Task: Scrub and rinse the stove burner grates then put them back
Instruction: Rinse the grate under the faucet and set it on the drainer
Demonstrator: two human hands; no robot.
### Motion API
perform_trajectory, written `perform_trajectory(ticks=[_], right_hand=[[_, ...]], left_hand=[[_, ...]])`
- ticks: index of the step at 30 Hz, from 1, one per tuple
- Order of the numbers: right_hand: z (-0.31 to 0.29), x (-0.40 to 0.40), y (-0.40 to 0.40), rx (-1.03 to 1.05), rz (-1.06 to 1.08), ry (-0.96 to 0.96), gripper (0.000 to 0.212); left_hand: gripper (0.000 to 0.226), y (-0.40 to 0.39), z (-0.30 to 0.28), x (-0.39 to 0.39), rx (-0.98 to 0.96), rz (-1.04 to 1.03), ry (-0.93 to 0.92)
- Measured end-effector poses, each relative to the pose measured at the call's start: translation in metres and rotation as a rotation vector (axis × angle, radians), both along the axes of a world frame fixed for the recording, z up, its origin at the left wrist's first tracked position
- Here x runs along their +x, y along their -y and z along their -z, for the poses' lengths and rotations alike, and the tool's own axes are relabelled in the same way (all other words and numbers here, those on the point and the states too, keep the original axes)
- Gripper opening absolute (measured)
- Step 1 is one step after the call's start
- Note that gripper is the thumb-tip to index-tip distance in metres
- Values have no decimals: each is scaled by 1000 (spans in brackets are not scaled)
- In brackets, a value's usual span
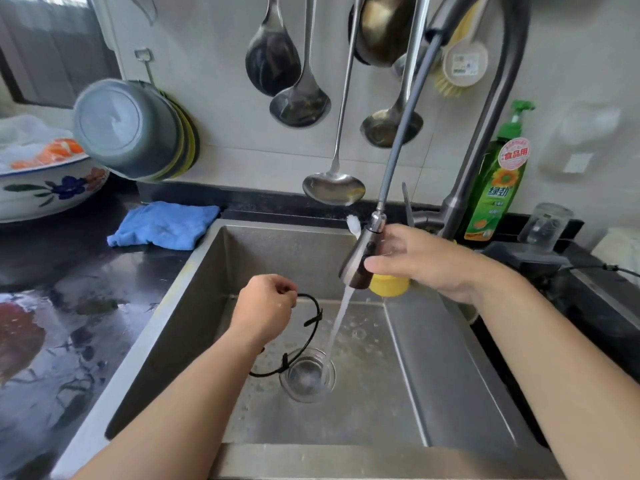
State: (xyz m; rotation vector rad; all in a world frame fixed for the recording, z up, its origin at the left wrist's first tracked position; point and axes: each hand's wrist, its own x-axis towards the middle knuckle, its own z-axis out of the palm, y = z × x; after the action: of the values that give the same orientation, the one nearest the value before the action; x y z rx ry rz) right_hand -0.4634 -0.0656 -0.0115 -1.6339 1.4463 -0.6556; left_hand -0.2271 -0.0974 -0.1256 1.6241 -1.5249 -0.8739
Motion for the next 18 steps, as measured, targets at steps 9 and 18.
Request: perform_trajectory(ticks=[9,18], right_hand=[[92,21,43,503,350,919,34],[134,43,74,453,551,934,17]], left_hand=[[16,-2,-7,1,37,-91,-200],[16,4,-4,0,47,-63,-203]])
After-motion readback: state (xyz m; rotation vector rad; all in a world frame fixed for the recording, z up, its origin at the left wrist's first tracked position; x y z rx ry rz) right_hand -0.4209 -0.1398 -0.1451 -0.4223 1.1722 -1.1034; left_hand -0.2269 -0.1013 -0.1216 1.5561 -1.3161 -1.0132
